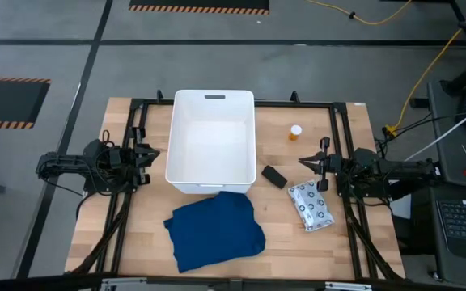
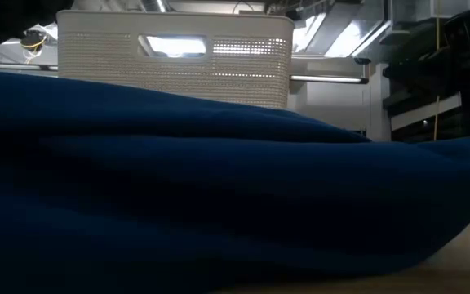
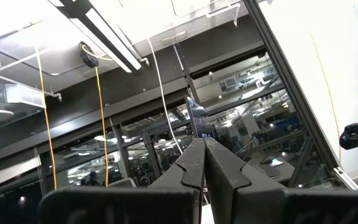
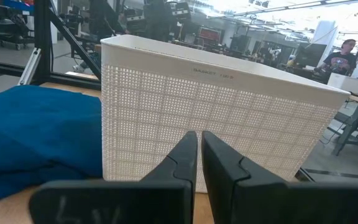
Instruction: Pick & place medical supplies in basket/bin
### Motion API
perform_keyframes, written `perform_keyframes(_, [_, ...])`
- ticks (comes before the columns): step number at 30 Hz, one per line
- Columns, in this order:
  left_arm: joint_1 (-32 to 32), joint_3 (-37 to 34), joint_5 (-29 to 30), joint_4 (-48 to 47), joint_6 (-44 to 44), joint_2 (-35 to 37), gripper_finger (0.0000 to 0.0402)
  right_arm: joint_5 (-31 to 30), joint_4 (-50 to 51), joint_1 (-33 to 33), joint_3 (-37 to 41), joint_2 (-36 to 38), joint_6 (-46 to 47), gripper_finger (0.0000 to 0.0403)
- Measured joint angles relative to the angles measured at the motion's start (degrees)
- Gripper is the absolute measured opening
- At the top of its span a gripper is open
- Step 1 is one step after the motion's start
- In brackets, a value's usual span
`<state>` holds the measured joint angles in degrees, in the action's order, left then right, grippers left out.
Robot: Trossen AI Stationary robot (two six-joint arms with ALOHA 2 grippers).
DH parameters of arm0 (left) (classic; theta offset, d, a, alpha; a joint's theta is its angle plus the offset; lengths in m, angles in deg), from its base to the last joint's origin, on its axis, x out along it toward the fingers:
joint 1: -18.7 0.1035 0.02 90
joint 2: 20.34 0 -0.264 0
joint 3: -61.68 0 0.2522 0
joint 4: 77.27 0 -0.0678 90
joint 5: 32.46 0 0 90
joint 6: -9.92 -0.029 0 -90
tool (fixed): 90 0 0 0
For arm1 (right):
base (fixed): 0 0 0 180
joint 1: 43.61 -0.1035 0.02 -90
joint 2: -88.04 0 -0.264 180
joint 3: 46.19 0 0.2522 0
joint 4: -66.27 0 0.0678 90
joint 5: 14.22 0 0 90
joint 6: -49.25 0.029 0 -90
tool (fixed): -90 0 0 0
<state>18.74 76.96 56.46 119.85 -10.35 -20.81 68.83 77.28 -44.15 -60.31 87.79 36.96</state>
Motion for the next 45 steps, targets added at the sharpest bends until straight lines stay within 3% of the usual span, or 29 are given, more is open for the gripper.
perform_keyframes(16, [-0.01, 0.02, 0.00, 0.02, 0.16, -0.02, 0.0006, -0.56, -0.97, -0.01, 0.01, 0.02, 0.00, 0.0028])
perform_keyframes(35, [-0.01, 0.02, 0.16, 0.73, 10.51, -0.02, 0.0006, -0.60, -4.45, -0.01, 0.02, 0.02, 0.42, 0.0028])
perform_keyframes(40, [-0.01, 0.02, 3.98, 1.03, 10.55, 0.00, 0.0006, -1.34, -6.92, -0.01, 0.00, 0.00, 4.72, 0.0028])
perform_keyframes(45, [-0.01, 0.02, 14.05, 0.76, 11.10, 0.00, 0.0006, -1.36, -6.98, -0.01, 0.00, 0.00, 4.79, 0.0028])
